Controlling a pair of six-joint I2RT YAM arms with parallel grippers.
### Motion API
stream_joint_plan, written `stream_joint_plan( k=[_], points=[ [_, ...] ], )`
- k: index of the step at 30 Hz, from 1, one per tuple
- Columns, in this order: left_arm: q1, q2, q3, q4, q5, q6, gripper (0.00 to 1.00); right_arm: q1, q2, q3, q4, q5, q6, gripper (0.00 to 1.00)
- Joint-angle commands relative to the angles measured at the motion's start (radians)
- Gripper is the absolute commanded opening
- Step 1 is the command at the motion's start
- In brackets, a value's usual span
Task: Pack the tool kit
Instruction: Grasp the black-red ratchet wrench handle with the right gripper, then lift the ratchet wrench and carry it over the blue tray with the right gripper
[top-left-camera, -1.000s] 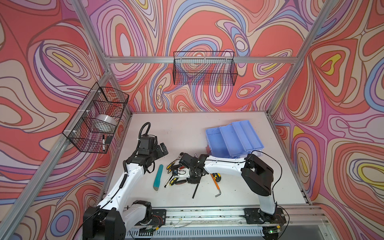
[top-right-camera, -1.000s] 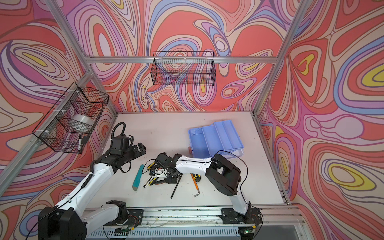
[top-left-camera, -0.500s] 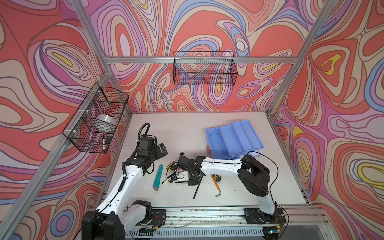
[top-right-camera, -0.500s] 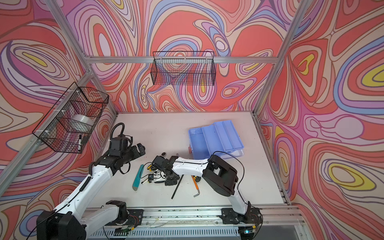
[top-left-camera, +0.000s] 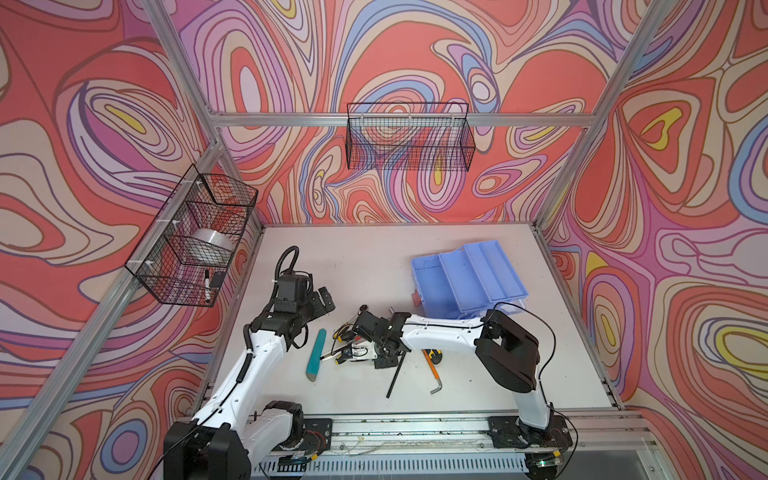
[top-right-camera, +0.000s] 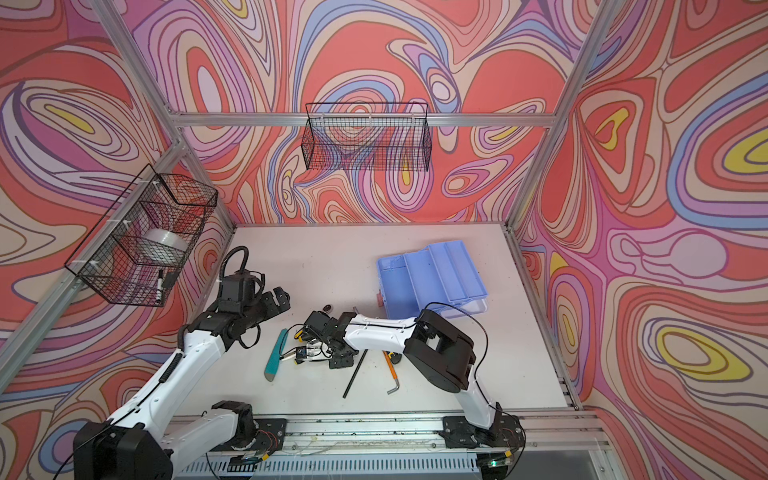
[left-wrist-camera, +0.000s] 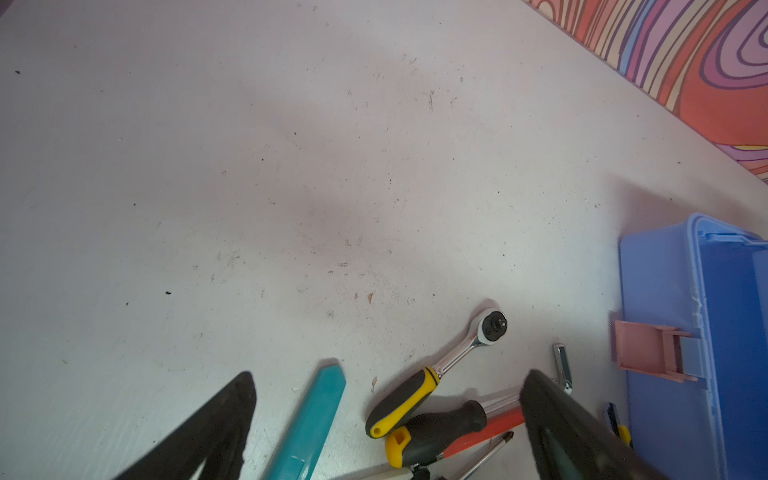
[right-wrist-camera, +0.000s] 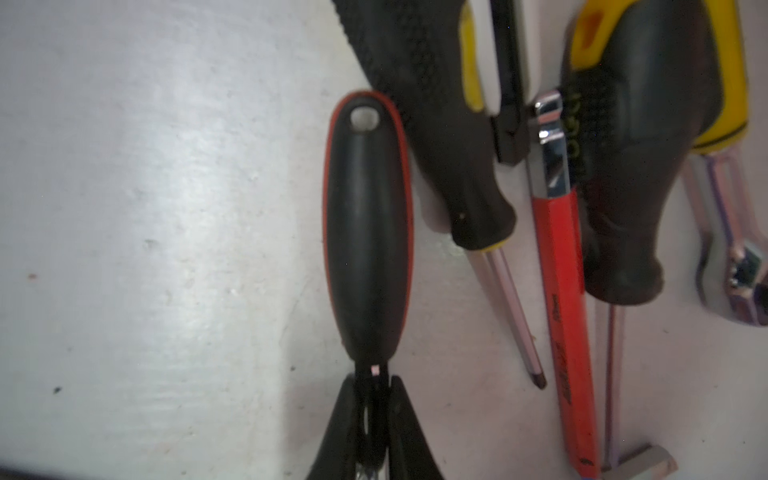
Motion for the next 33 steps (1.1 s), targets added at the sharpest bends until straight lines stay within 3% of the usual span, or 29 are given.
stream_joint_plan(
  k=[1, 22, 33],
  points=[
    [0.006, -0.019, -0.009, -0.032, 0.001, 0.006, 1.0, 0.002, -0.02, -0.034, 0.034, -0.004, 0.012, 0.0],
    [-0.023, 0.064, 0.018, -0.034, 0.074, 0.104, 0.99, -0.024, -0.243, -0.065, 0.087, 0.001, 0.145, 0.0],
    [-0.17, 0.18, 0.073, -0.057, 0.049, 0.198, 0.87, -0.224, -0.354, 0.004, 0.034, 0.019, 0.301, 0.0]
  ],
)
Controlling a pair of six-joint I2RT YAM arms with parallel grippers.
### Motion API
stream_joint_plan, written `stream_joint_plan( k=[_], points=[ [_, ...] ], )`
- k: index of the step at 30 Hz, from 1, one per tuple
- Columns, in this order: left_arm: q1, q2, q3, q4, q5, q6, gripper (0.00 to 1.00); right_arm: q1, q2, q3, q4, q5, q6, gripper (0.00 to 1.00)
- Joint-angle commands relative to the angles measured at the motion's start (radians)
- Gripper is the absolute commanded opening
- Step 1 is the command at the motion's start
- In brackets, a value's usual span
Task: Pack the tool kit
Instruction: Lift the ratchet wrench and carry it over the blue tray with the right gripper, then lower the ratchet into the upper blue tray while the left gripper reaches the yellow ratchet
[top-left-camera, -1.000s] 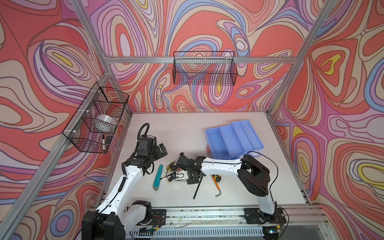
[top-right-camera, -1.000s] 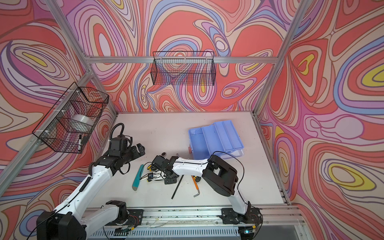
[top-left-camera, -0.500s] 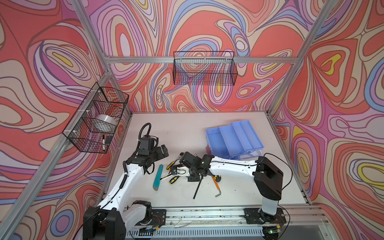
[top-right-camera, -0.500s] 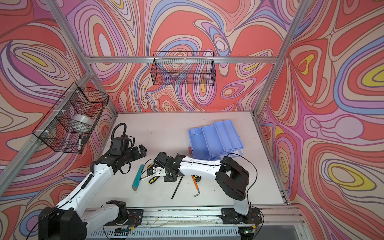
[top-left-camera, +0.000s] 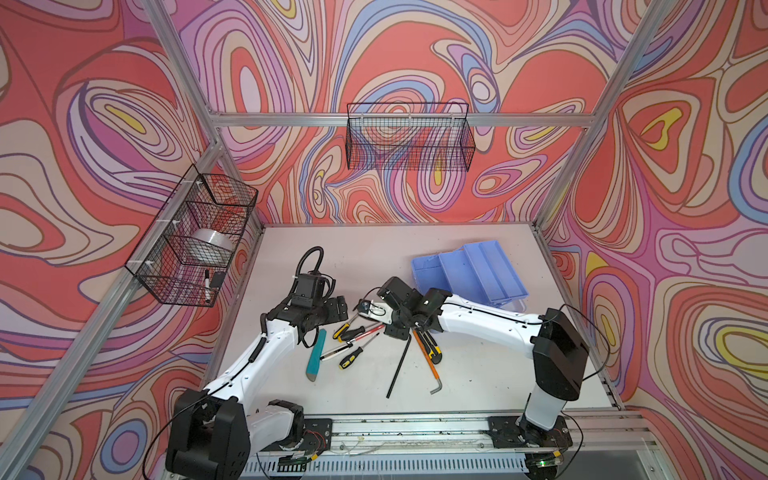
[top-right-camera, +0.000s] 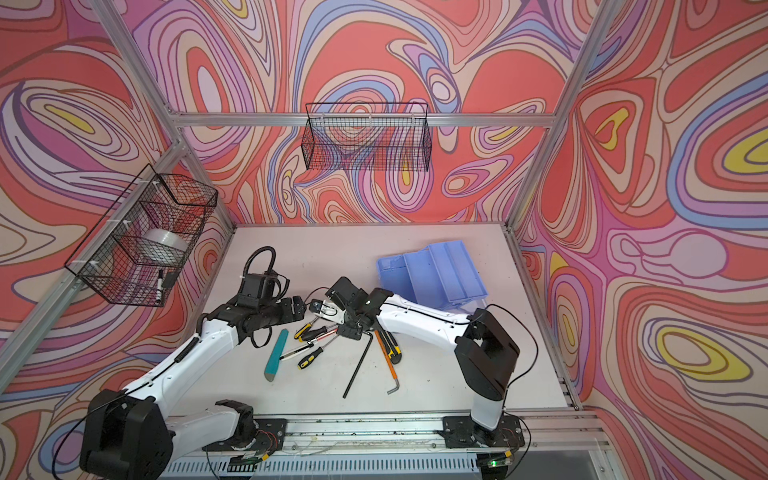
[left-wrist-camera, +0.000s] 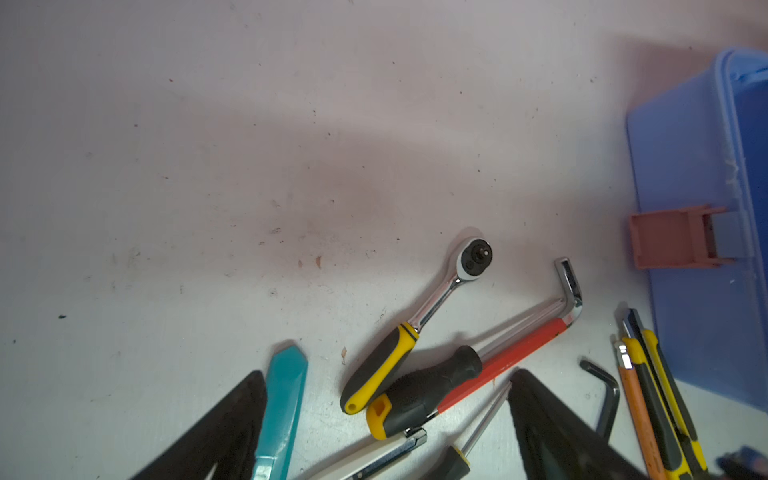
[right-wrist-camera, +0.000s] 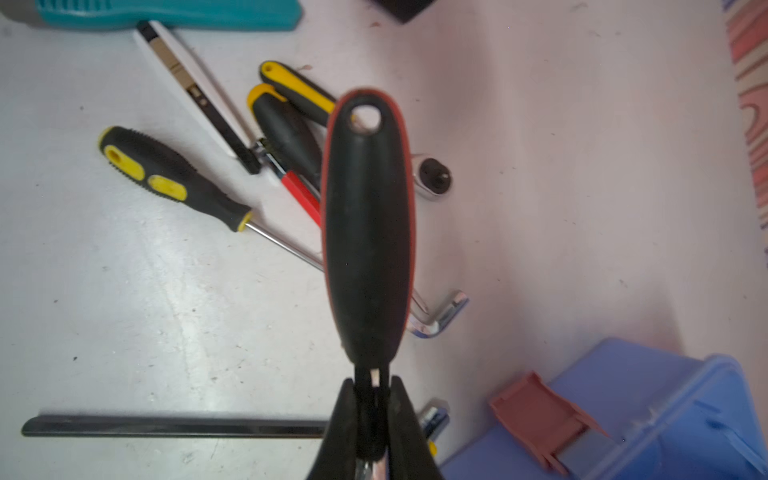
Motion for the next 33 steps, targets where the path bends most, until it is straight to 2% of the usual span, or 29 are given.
stream_joint_plan(
  k=[1, 5, 9, 16, 21, 27, 33],
  points=[
    [-0.042, 0.05, 0.045, -0.044, -0.01, 0.052, 0.86, -0.074, -0.07, 0.063, -0.025, 0.031, 0.099, 0.0],
    [-0.065, 0.096, 0.066, -0.045, -0.001, 0.066, 0.78, -0.174, -0.107, 0.078, -0.05, 0.085, 0.173, 0.0],
    [-0.083, 0.12, 0.087, -0.042, 0.011, 0.085, 0.76, -0.294, -0.14, 0.084, -0.073, 0.115, 0.235, 0.0],
    [-0.115, 0.171, 0.123, -0.056, 0.002, 0.112, 0.73, -0.522, -0.16, 0.094, -0.084, 0.095, 0.317, 0.0],
    [-0.116, 0.175, 0.127, -0.042, 0.013, 0.123, 0.72, -0.64, -0.146, 0.092, -0.08, 0.061, 0.336, 0.0],
    [-0.116, 0.189, 0.136, -0.046, 0.017, 0.137, 0.72, -0.737, -0.124, 0.075, -0.073, 0.023, 0.348, 0.0],
    [-0.116, 0.191, 0.14, -0.038, 0.023, 0.131, 0.72, -0.75, -0.103, 0.057, -0.081, 0.003, 0.337, 0.0]
  ],
)
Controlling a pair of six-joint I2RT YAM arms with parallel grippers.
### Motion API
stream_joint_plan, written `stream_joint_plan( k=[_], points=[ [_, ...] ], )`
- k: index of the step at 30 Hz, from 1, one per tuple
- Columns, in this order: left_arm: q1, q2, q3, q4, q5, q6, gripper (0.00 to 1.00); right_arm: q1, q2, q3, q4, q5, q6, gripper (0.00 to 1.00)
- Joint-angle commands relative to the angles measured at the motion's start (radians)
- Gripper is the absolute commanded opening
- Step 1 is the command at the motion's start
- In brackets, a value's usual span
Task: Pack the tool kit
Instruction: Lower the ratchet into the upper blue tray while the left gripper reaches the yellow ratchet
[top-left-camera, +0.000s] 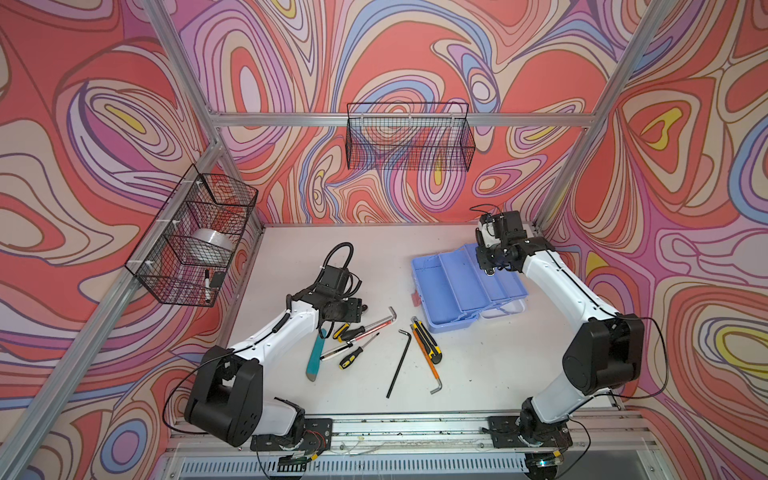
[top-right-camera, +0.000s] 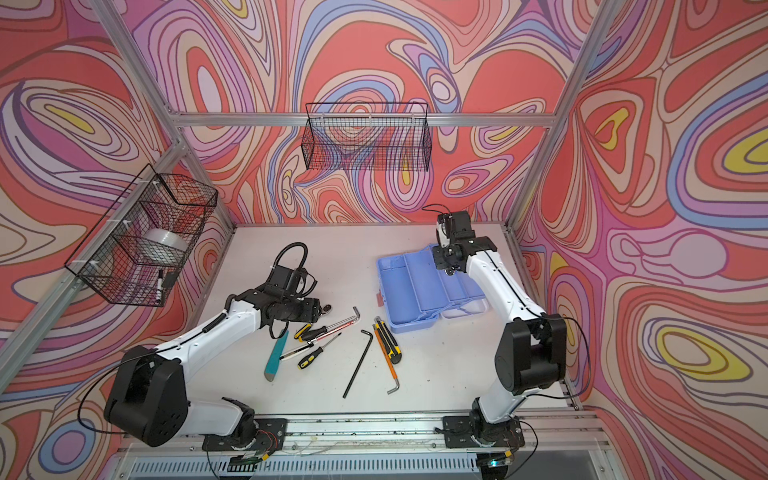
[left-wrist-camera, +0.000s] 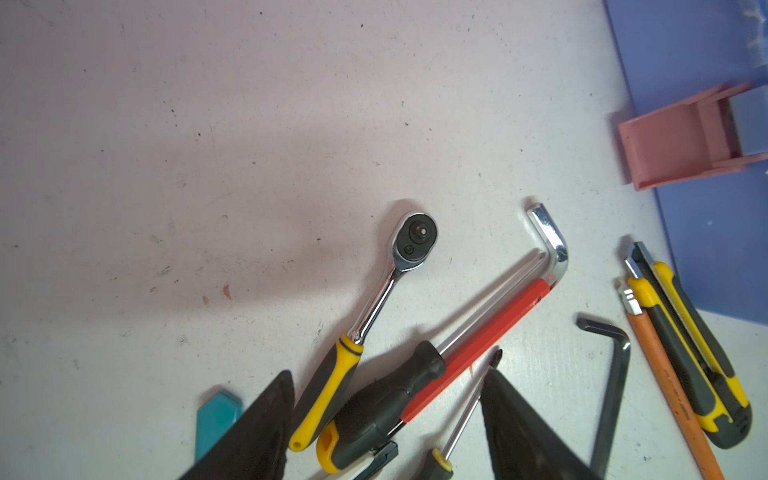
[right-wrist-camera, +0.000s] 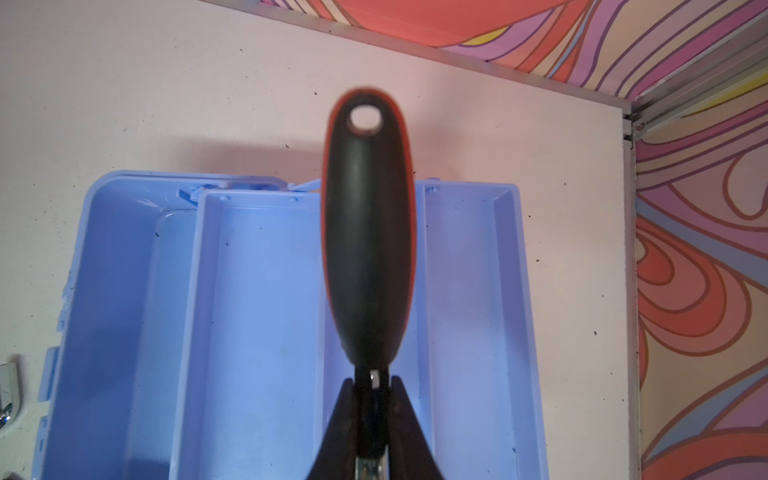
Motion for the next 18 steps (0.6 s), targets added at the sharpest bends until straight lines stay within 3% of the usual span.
stream_joint_plan(
  k=[1, 18],
  points=[
    [-0.004, 0.006, 0.026, -0.014, 0.007, 0.013, 0.72, 0.003, 0.014, -0.017, 0.004, -0.03, 0.004, 0.0],
    [-0.003, 0.02, 0.04, -0.015, 0.005, 0.021, 0.71, 0.001, -0.003, -0.136, -0.043, -0.032, 0.012, 0.0]
  ],
)
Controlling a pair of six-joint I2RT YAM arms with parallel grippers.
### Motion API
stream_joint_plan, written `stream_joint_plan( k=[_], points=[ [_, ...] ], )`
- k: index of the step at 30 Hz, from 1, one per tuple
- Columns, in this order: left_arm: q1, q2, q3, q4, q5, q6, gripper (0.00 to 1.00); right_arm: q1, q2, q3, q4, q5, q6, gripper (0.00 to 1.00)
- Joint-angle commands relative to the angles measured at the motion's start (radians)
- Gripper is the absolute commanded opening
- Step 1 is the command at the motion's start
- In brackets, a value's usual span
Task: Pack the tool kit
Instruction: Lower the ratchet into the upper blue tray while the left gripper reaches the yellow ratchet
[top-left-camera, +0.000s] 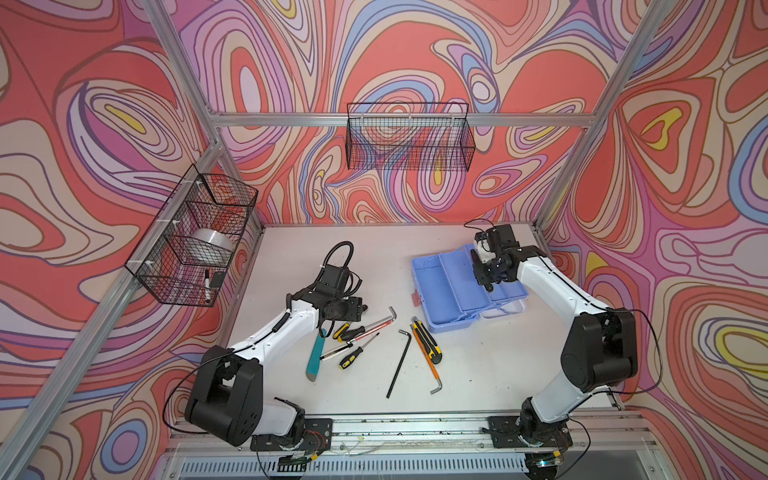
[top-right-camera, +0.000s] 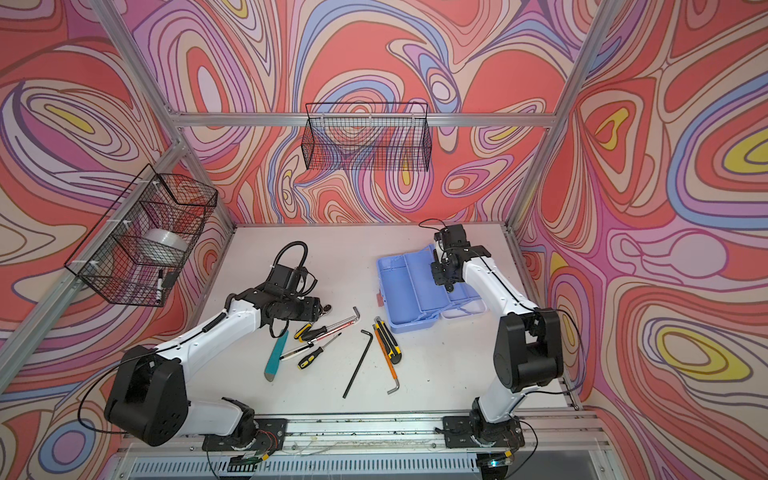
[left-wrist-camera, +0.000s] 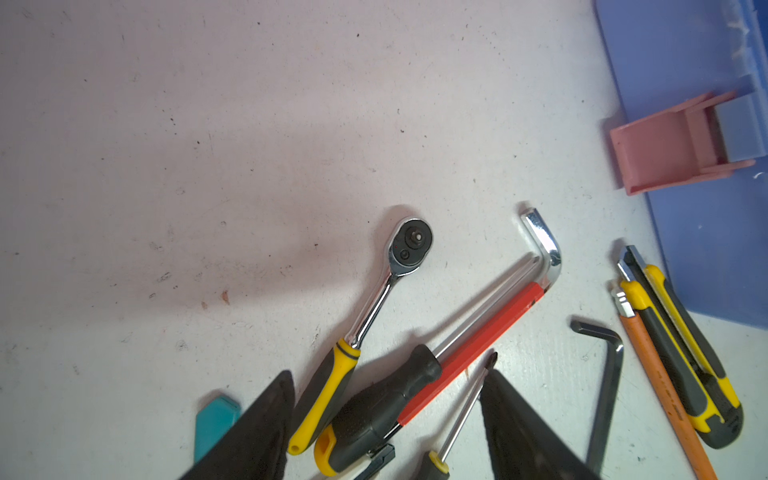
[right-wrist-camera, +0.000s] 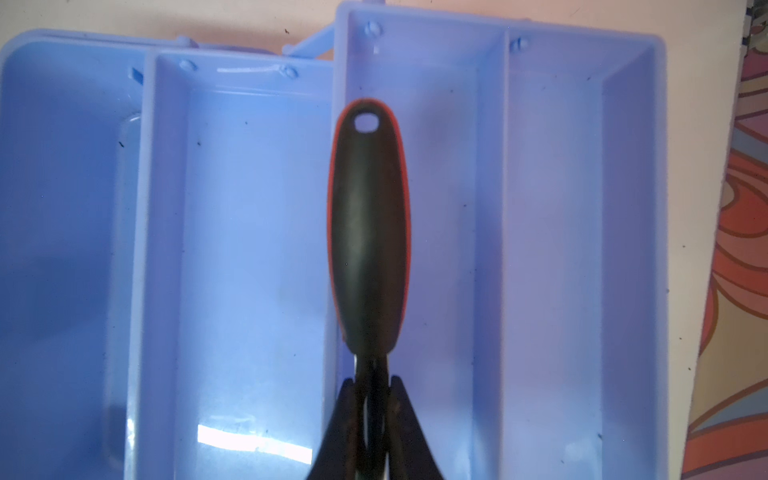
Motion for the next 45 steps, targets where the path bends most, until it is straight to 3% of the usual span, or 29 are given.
stream_joint_plan(
  k=[1, 8, 12, 20, 35, 45],
  points=[
    [-0.003, 0.014, 0.027, -0.016, -0.001, 0.019, 0.71, 0.001, -0.016, -0.019, -0.019, -0.008, 0.012, 0.0],
    [-0.003, 0.023, 0.034, -0.012, -0.001, 0.017, 0.71, 0.0, -0.008, -0.015, -0.019, -0.006, 0.025, 0.0],
    [-0.003, 0.051, 0.053, -0.014, 0.011, 0.026, 0.71, 0.001, 0.0, -0.008, -0.02, -0.007, 0.034, 0.09],
    [-0.004, 0.115, 0.07, -0.033, 0.025, 0.039, 0.56, 0.0, -0.025, -0.004, -0.01, -0.001, 0.056, 0.31],
    [-0.003, 0.18, 0.067, -0.099, 0.02, 0.021, 0.51, 0.0, -0.089, 0.012, 0.017, 0.017, 0.104, 0.5],
    [-0.003, 0.221, 0.072, -0.109, 0.028, 0.023, 0.43, 0.001, -0.127, 0.008, 0.046, 0.047, 0.13, 0.56]
  ],
)
